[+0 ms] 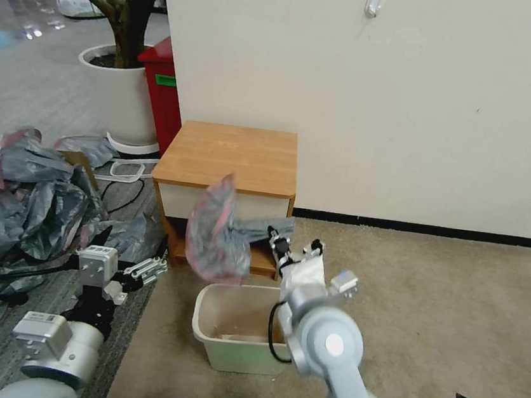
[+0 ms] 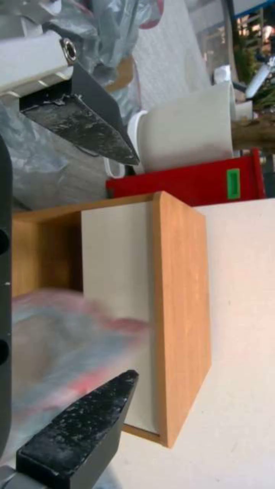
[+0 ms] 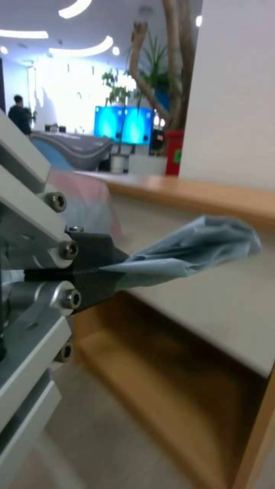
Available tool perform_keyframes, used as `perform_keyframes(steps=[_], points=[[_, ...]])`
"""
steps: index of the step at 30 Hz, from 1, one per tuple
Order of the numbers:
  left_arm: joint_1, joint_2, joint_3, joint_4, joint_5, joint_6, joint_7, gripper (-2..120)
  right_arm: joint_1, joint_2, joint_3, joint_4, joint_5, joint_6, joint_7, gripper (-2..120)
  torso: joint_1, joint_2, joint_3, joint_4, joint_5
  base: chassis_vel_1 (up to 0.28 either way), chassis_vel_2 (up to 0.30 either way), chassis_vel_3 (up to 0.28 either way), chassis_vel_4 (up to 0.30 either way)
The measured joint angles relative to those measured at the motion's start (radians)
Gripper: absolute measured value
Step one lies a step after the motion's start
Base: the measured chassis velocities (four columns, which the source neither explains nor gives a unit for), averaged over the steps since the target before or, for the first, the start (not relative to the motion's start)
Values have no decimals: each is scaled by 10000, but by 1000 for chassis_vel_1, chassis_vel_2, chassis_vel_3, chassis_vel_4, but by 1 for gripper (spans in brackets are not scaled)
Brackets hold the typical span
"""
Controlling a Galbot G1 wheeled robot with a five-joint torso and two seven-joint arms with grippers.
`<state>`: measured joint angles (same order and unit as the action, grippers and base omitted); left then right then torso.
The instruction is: Pick up the garbage bag from the table and place it over the trash can.
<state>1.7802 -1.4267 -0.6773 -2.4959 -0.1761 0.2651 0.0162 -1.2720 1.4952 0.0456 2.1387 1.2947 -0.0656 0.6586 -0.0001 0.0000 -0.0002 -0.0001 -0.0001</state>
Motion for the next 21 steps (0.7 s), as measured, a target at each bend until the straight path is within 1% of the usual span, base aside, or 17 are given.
perform_keyframes(steps=[1,4,10,12,19,21], points=[[0,0,0,0,0,0,0,100,0,0,0,0,0,0,0,0,0,0,0,0,0,0,0,0,0],[-57,45,22,41,-1,3,17,100,-386,-95,-208,237,9,205,468,0,0,0,1,0,0,0,0,0,0],[-83,63,20,87,-1,4,36,100,-530,-113,-448,406,65,366,979,0,0,0,0,1,0,0,0,0,0],[-80,68,-32,88,-6,2,41,100,-730,-103,-777,551,50,448,1407,0,0,0,0,2,1,0,0,0,0],[-68,50,-111,93,-17,-27,41,100,-1055,-105,-906,419,-35,588,1673,0,0,0,1,0,1,0,0,0,0],[-78,45,-96,116,-17,-33,41,100,-1059,-167,-902,258,-272,591,1675,0,0,0,1,1,0,0,0,0,0]])
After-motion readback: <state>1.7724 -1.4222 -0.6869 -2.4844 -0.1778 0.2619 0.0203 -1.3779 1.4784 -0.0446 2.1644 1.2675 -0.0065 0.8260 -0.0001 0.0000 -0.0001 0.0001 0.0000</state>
